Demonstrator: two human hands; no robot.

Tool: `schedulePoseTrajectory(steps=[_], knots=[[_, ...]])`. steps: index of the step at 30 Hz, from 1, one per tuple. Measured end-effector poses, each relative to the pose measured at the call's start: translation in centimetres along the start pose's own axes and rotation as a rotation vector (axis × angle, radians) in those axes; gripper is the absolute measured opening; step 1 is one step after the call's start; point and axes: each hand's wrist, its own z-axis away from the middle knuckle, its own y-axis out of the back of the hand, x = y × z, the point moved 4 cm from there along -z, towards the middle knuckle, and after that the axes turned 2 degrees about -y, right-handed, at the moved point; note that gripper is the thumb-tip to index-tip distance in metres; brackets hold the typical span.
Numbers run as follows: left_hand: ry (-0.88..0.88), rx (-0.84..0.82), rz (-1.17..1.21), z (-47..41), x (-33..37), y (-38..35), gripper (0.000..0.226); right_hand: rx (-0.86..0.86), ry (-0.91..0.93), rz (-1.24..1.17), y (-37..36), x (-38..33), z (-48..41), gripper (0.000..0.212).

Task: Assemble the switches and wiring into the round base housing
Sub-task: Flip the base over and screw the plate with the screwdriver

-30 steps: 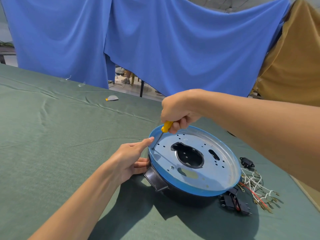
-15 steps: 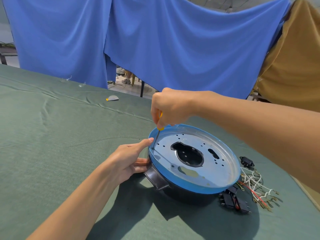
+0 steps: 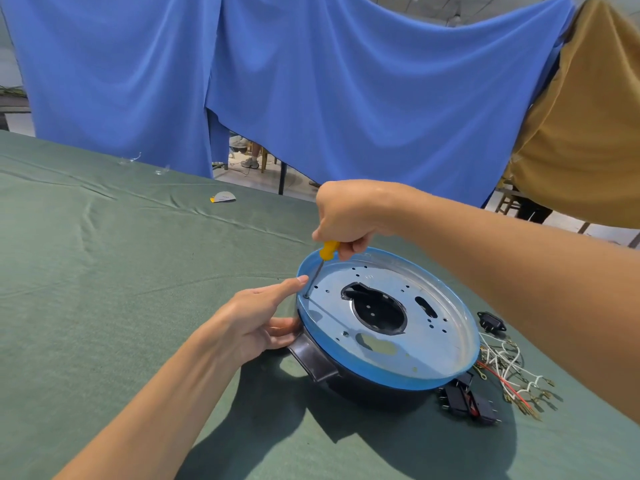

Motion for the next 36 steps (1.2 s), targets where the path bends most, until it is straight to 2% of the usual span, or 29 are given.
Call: schedulePoseTrajectory(steps=[5,8,10,11,13,17,19,22,25,27,31,34,36], knots=[[-0.016,-0.018,-0.025,-0.1,-0.2,0.0,0.037,0.133,-0.042,-0.017,1.5,3.3,2.1,0.044],[-0.062,-0.021,-0.072,-0.1,-0.1,-0.2,0.033,0.096,-0.070,-0.435,-0.4,5.5,4.1,0.047],[-0.115,-0.030,-0.128,0.0,0.1,-0.3,0.033,0.084,-0.085,-0.555,-3.2,6.3,5.3,0.048],[-0.138,-0.043,-0.155,0.1,0.2,-0.4,0.032,0.124,-0.088,-0.565,-4.7,6.7,5.8,0.045],[-0.174,-0.063,-0.210,0.2,0.3,-0.6,0.030,0.325,-0.097,-0.541,-7.2,8.0,6.8,0.041],[-0.218,0.014,-0.302,0.1,0.2,-1.0,0.025,0.738,-0.273,-0.598,-12.0,12.7,9.5,0.047],[-0.236,0.092,-0.355,0.1,0.2,-1.4,0.022,0.833,-0.341,-0.586,-14.1,14.2,10.4,0.047],[-0.292,0.213,-0.505,0.5,0.3,-1.9,0.021,0.857,-0.397,-0.726,-16.1,15.0,10.4,0.048],[-0.374,0.331,-0.652,1.0,0.0,-1.9,0.024,0.945,-0.293,-0.780,-15.9,13.8,10.8,0.047],[-0.382,0.322,-0.574,1.3,-0.5,-2.0,0.020,1.001,-0.151,-0.721,-15.6,12.3,11.2,0.045],[-0.412,0.312,-0.408,2.0,-1.4,-2.4,0.017,0.906,0.089,-0.556,-16.0,9.8,11.4,0.056],[-0.439,0.334,-0.404,1.8,-1.5,-2.3,0.021,0.914,0.235,-0.442,-16.0,9.3,11.8,0.061],[-0.446,0.353,-0.412,1.7,-1.6,-2.3,0.022,0.956,0.371,-0.311,-16.2,8.8,11.9,0.053]])
